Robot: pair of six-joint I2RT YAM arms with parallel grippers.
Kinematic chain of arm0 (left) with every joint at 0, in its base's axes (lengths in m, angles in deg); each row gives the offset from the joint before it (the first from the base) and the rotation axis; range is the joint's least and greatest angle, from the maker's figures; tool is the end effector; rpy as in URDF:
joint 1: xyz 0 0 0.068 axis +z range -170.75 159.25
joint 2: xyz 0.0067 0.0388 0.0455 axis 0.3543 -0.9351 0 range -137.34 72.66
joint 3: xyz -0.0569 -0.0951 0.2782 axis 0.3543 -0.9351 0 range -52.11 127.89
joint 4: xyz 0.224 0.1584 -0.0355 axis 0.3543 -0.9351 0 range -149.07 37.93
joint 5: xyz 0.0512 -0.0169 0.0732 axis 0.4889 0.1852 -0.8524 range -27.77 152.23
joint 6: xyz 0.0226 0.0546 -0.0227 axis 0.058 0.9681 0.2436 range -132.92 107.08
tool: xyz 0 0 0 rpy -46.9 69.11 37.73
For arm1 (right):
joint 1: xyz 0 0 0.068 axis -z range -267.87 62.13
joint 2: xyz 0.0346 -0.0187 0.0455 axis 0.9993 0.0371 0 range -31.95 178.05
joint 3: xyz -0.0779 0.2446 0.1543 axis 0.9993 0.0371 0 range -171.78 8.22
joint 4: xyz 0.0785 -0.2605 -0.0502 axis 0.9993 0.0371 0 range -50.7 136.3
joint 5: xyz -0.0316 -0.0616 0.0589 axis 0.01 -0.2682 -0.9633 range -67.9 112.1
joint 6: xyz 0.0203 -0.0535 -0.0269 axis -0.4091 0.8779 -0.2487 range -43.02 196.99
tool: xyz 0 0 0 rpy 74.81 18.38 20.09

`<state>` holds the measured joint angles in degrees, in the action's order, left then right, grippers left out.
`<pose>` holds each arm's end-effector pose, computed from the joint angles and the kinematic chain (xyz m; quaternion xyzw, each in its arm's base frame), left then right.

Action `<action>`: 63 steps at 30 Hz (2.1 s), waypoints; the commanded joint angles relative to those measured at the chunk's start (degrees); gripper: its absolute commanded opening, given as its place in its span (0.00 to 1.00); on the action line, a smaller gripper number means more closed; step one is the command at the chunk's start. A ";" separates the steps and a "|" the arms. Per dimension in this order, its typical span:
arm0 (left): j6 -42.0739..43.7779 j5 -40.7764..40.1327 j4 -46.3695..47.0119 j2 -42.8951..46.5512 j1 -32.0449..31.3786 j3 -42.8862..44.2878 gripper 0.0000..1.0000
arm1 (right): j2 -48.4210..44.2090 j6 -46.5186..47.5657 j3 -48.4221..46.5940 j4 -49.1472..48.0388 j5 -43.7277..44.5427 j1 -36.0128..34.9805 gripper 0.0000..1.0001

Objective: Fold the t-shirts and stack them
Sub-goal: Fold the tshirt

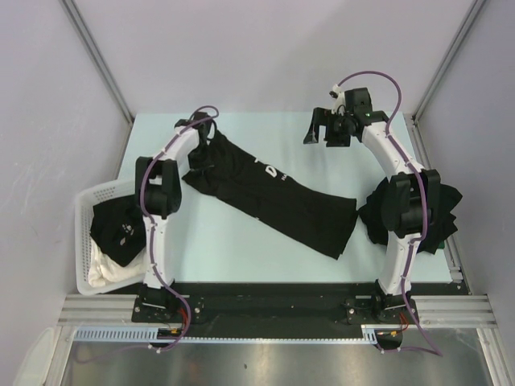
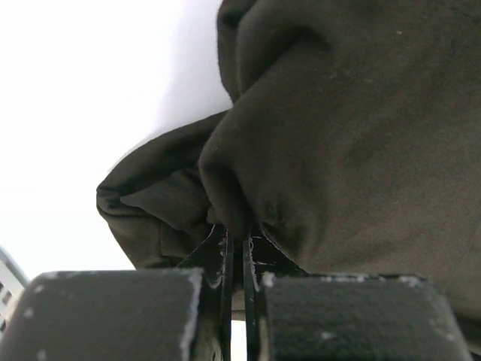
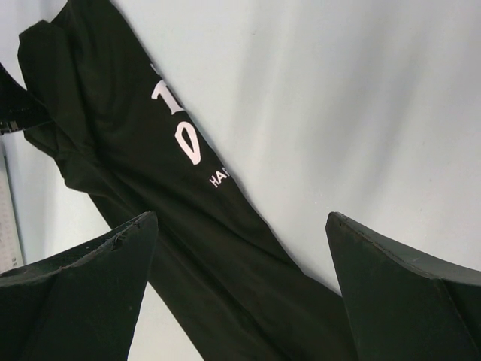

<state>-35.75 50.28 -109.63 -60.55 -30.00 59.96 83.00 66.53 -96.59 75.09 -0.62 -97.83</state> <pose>0.5036 -0.0718 0.1685 -0.1273 0.9816 0.0724 0.1227 0.4826 0.1038 0.3055 -0.0699 0.9091 0.2449 0.3297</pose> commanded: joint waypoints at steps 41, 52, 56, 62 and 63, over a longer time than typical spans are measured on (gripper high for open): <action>-2.57 4.74 20.64 -11.65 -4.54 20.13 0.18 | -12.03 3.96 9.19 5.25 8.66 -6.48 1.00; 0.50 2.10 20.03 -0.92 -3.84 11.86 0.39 | -13.79 3.52 10.33 4.12 9.80 -6.57 1.00; 2.17 1.93 18.28 4.44 -3.84 9.66 0.40 | -13.88 3.25 11.12 2.89 9.80 -6.39 1.00; 3.14 2.00 16.96 15.33 -3.93 0.97 0.40 | -15.02 2.99 11.74 2.35 10.59 -6.30 1.00; 2.88 4.19 16.00 16.56 -4.10 -1.92 0.40 | -15.29 2.90 11.91 2.27 11.20 -6.13 1.00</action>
<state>-34.22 52.66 -92.06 -53.09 -33.98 63.19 71.94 69.54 -85.14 79.39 8.76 -104.01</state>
